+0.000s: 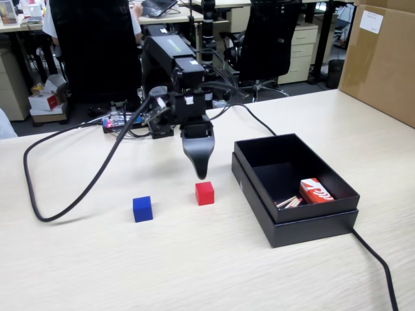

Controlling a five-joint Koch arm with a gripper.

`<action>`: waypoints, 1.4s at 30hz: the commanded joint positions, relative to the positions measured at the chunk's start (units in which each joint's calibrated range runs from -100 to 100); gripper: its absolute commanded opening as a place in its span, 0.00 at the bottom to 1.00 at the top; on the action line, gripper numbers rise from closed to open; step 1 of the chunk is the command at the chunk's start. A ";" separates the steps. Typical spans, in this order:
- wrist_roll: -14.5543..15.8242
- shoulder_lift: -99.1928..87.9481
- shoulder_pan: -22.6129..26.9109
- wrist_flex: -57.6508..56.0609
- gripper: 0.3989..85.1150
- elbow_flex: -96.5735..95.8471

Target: Put the red cube on top of the blue cube

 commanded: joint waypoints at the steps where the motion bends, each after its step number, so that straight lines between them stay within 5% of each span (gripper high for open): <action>1: 0.15 2.33 0.24 -0.62 0.55 6.16; 29: -2.54 18.74 -0.34 -0.62 0.52 11.51; 42: -3.32 19.88 -0.93 -0.62 0.29 11.24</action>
